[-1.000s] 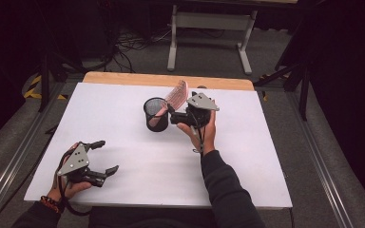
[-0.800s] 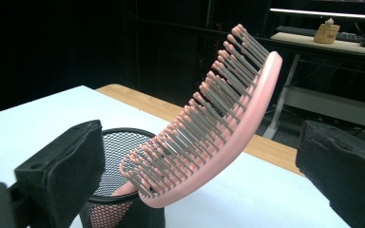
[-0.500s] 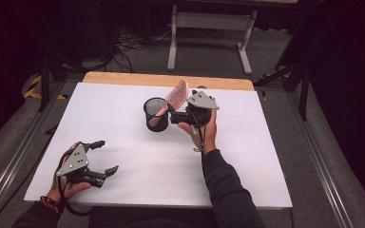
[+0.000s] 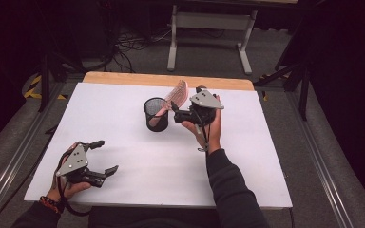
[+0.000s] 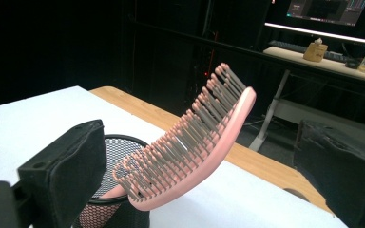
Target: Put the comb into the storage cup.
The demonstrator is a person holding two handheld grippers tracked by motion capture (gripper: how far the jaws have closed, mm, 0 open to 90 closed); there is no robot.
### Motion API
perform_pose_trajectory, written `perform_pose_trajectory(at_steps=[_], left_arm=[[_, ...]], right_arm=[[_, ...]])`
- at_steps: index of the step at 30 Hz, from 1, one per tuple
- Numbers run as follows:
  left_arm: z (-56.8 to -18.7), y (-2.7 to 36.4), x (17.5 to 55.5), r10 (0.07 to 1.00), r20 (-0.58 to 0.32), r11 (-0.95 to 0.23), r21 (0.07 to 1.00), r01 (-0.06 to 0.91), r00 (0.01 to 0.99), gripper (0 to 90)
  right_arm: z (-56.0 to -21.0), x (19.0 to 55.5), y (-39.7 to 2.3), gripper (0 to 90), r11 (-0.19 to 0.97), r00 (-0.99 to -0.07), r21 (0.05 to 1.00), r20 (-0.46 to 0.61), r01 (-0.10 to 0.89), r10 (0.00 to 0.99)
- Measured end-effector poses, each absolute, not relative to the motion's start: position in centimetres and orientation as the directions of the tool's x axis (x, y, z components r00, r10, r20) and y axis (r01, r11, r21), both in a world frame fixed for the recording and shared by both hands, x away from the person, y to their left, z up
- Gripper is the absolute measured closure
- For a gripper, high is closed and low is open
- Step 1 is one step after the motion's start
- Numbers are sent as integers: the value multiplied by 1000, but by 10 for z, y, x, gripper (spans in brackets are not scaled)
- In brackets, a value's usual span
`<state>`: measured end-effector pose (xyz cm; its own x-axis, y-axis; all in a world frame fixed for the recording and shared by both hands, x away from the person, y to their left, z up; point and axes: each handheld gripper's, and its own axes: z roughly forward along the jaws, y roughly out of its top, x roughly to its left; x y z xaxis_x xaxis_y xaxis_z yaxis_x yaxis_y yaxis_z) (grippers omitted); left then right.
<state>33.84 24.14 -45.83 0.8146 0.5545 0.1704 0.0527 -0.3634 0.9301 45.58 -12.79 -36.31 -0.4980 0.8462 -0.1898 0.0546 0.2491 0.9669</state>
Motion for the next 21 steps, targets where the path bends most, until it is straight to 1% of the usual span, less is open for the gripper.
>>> perform_pose_trajectory(at_steps=[4,13,18,21], left_arm=[[-458,241,338,557,170,-363,930,53,813,60],[-458,241,338,555,172,-365,930,52,814,60],[-458,241,338,556,176,-368,929,51,813,56],[-457,242,338,558,176,-366,929,50,811,56]], right_arm=[[-359,453,-129,58,257,-502,965,-194,57,843],[-353,448,-134,56,265,-498,962,-202,59,843],[-350,445,-135,55,275,-511,960,-208,58,834],[-349,443,-135,51,290,-508,956,-225,51,832]])
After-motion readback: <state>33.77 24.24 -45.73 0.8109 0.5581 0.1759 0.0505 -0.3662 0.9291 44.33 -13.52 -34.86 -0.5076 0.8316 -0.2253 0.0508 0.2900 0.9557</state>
